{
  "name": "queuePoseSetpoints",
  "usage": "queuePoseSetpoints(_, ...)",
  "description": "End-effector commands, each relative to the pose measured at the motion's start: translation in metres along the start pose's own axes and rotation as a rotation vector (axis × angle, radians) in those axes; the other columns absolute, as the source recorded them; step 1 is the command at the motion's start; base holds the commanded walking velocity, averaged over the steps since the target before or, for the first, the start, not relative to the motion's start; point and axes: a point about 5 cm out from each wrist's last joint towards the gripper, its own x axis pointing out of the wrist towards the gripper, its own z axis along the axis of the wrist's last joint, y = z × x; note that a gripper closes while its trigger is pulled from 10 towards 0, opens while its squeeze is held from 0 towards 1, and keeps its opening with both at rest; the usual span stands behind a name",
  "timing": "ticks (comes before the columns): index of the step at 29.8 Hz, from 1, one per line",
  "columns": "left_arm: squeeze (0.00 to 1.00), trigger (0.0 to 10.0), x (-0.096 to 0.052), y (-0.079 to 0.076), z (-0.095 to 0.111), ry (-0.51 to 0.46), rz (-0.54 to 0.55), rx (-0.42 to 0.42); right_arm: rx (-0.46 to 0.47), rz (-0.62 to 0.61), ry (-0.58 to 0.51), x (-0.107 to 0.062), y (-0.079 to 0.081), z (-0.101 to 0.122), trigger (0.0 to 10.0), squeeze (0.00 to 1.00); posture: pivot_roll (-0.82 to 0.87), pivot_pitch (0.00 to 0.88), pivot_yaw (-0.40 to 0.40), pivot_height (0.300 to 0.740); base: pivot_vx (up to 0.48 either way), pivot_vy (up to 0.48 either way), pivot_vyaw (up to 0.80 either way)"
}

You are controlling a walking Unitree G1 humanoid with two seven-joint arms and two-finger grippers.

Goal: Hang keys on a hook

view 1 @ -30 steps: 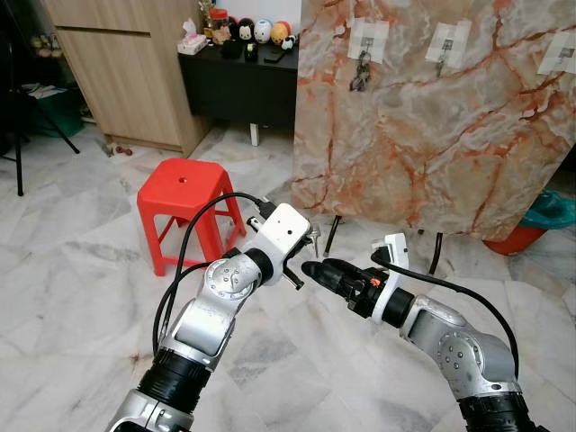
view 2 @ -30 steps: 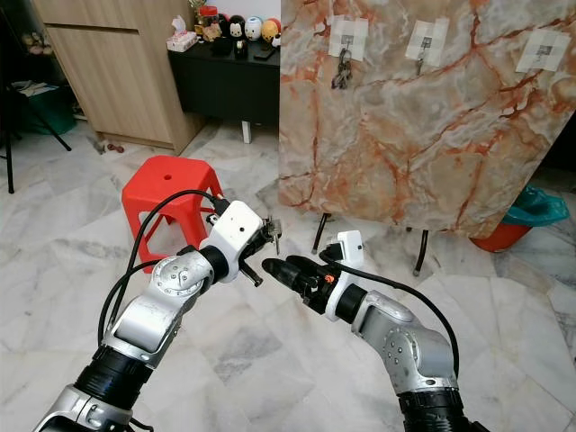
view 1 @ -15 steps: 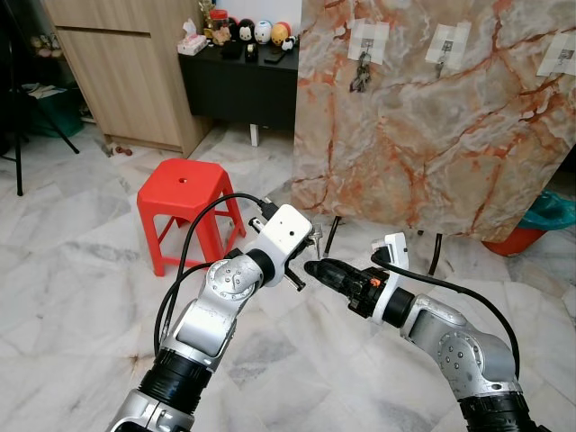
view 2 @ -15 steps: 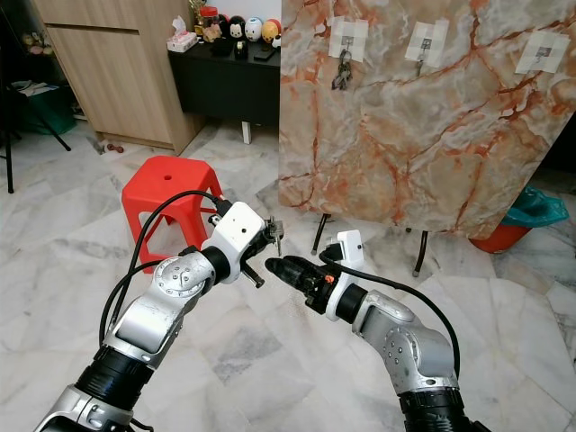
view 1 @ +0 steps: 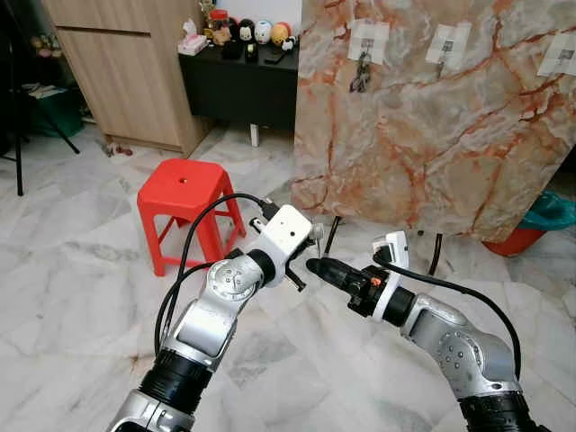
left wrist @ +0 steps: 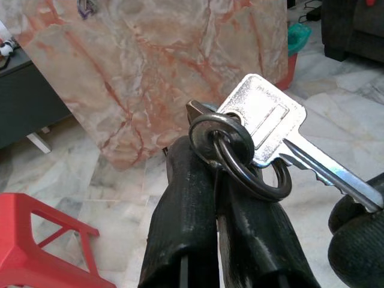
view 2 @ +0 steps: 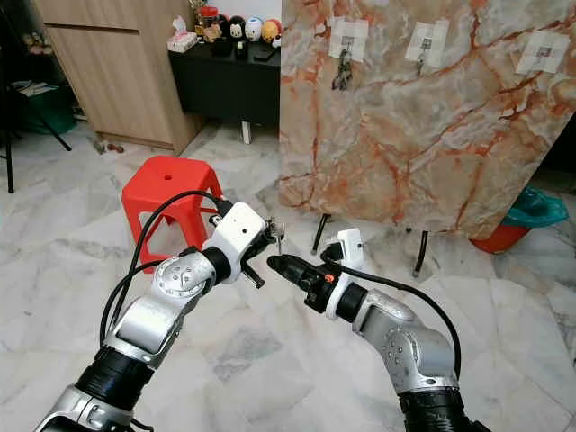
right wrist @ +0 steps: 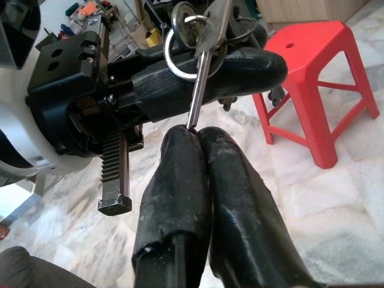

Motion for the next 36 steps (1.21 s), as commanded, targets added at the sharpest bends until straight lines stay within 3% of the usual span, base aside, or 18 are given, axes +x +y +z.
queuePoseSetpoints(1,0.00,10.0,0.001,-0.002,0.007,-0.025,-0.012,0.028,-0.037,0.007,-0.003,0.000,0.002,0.004,10.0,0.00,-0.02,0.000,-0.049,0.740,0.000,0.000,0.00)
queuePoseSetpoints(12,0.00,10.0,0.000,-0.003,0.003,-0.007,-0.022,0.036,-0.072,0.001,-0.043,-0.004,0.000,0.015,10.0,0.00,-0.03,0.000,-0.047,0.740,0.000,0.000,0.00)
queuePoseSetpoints(14,0.00,10.0,-0.001,-0.005,-0.006,0.026,-0.030,0.068,-0.116,-0.019,-0.076,-0.010,-0.002,0.032,10.0,0.00,-0.03,0.000,-0.046,0.740,0.000,0.000,0.00)
queuePoseSetpoints(24,0.00,10.0,-0.001,-0.007,-0.010,0.039,-0.044,0.067,-0.161,-0.028,-0.134,-0.016,-0.004,0.054,10.0,0.00,-0.03,0.000,-0.046,0.740,0.000,0.000,0.00)
queuePoseSetpoints(30,0.00,10.0,-0.002,-0.014,-0.012,0.047,-0.100,0.089,-0.174,-0.034,-0.164,-0.013,-0.007,0.064,10.0,0.00,-0.03,0.000,-0.046,0.740,0.000,0.000,0.00)
queuePoseSetpoints(32,0.00,10.0,-0.006,-0.026,-0.011,0.046,-0.205,0.094,-0.175,-0.049,-0.171,-0.008,-0.011,0.067,10.0,0.00,-0.02,0.000,-0.047,0.740,0.000,0.000,0.00)
queuePoseSetpoints(36,0.00,10.0,-0.009,-0.036,-0.011,0.049,-0.287,0.105,-0.176,-0.053,-0.175,-0.004,-0.013,0.069,10.0,0.00,-0.02,0.000,-0.046,0.740,0.000,0.000,0.00)
